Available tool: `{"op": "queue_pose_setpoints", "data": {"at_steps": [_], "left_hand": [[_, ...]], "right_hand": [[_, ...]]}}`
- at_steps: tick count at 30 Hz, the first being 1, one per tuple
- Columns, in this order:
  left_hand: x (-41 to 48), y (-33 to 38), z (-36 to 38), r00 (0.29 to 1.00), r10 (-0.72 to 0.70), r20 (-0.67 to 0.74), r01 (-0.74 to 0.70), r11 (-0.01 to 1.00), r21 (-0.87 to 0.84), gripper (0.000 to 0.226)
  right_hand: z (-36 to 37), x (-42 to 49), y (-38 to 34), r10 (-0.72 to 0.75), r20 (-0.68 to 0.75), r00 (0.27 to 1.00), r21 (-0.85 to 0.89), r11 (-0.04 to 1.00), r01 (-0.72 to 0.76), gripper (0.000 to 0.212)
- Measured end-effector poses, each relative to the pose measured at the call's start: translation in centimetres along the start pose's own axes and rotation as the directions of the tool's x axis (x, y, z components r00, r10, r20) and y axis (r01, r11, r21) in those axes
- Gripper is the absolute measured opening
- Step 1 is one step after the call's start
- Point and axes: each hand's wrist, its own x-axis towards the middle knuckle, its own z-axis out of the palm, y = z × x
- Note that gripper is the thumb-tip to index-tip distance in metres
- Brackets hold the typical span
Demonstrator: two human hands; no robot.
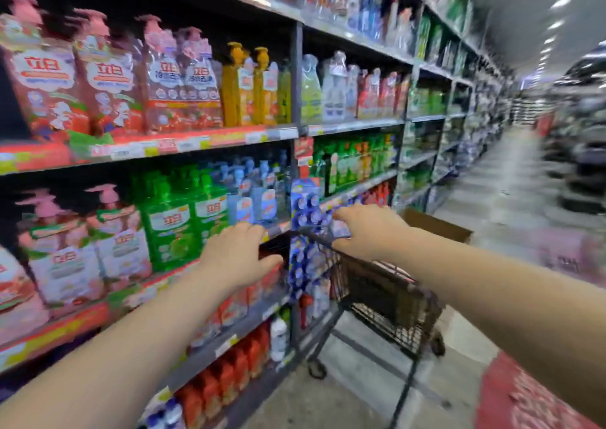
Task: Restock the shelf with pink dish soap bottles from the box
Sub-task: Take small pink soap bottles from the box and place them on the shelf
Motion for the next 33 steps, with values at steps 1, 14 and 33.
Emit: {"op": "queue_pose_setpoints", "data": {"at_steps": [1,14,33], "left_hand": [[0.9,2.9,0.5,1.0,0.024,0.012,-0.024,0.999,-0.026,0.056],[8.6,32.9,6.9,0.941,0.286,0.181,-0.261,0.954,-0.151,0.061],[28.9,44.6,21.4,0.872,0.407,0.272,-0.349,0.906,-0.239,0.053]], "right_hand": [[0.5,-1.1,2.7,0.026,0.011,1.0,0.0,1.0,-0.026,0.054],[7.0,-12.1,29.3,0.274,0.175,0.946,0.003,0.96,-0.279,0.052],[17.4,-0.7,47.0,0.392,0.287,0.874,-0.006,0.913,-0.408,0.053]]}}
